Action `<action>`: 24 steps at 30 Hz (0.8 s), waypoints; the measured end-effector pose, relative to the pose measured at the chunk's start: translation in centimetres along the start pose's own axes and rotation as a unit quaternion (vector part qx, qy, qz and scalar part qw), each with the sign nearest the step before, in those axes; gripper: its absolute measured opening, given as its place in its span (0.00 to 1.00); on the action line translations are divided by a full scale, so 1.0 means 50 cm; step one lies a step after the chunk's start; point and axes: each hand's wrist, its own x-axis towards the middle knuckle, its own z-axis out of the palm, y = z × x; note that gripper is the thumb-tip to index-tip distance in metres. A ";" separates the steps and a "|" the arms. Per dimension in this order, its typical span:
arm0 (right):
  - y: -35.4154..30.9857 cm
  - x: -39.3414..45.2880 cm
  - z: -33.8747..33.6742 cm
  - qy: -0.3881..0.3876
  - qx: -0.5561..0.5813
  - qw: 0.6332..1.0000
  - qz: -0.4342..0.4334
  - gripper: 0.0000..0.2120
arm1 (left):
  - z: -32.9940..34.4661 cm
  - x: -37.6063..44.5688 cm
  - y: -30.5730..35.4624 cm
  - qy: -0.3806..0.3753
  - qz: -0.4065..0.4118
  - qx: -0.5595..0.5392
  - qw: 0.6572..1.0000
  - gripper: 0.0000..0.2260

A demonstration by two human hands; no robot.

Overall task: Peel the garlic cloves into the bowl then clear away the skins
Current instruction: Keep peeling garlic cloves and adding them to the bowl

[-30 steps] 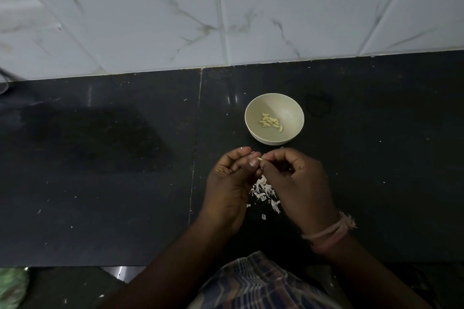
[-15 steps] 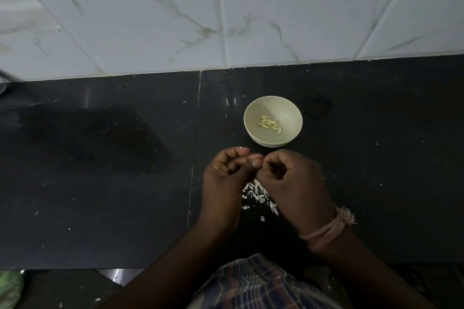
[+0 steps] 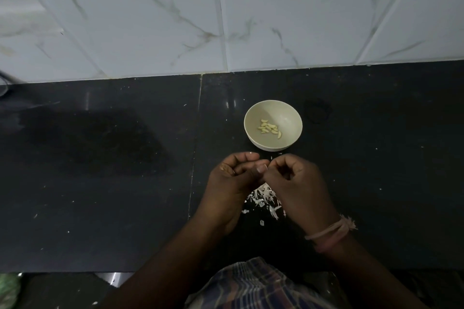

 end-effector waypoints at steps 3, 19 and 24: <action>-0.002 -0.002 -0.003 -0.012 0.056 0.998 0.014 0.07 | 0.004 0.000 -0.002 -0.001 -0.002 -0.016 1.000 0.16; 0.009 0.004 0.003 0.056 -0.036 0.996 -0.061 0.06 | 0.018 -0.016 0.004 -0.002 0.157 0.195 0.968 0.06; 0.026 0.010 0.000 0.012 -0.144 0.982 -0.126 0.07 | 0.001 0.000 0.006 0.000 0.088 0.160 0.983 0.05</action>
